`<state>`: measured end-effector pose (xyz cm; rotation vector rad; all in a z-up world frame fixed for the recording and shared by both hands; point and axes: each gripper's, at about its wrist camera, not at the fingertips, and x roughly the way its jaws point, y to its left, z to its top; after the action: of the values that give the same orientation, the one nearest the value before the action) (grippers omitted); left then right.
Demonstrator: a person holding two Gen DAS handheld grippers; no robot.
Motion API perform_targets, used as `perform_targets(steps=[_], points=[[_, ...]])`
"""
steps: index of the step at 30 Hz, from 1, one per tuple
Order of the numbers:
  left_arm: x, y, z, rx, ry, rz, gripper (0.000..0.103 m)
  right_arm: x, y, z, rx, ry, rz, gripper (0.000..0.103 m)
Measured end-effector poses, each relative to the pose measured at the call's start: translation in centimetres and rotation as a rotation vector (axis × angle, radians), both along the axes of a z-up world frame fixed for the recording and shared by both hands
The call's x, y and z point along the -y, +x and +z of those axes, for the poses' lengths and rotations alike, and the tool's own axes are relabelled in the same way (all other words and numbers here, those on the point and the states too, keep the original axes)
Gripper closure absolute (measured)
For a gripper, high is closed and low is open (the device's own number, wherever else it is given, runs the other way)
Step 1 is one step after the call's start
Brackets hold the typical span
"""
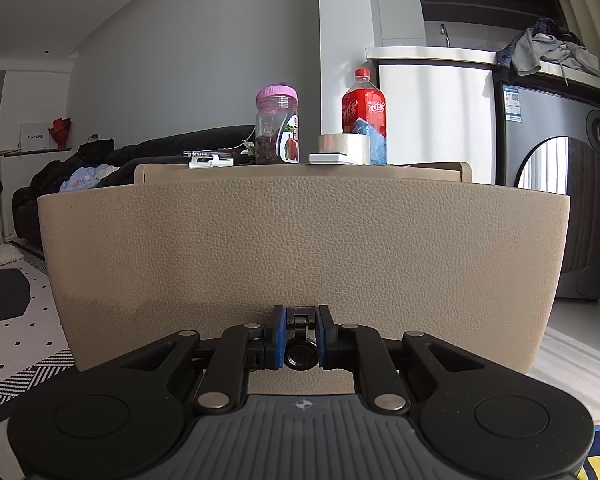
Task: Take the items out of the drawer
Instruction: 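Pull the upper drawer open with the right gripper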
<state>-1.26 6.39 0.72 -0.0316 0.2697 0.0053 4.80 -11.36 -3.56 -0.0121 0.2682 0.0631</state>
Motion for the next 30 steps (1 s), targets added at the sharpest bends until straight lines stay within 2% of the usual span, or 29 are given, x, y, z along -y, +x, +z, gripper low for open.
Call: perform_targets(steps=[30], points=[[-0.1,-0.1,-0.4,-0.008,-0.027,-0.012,0.000,-0.2,-3.9,0.4,-0.025,-0.003,0.005,0.087]])
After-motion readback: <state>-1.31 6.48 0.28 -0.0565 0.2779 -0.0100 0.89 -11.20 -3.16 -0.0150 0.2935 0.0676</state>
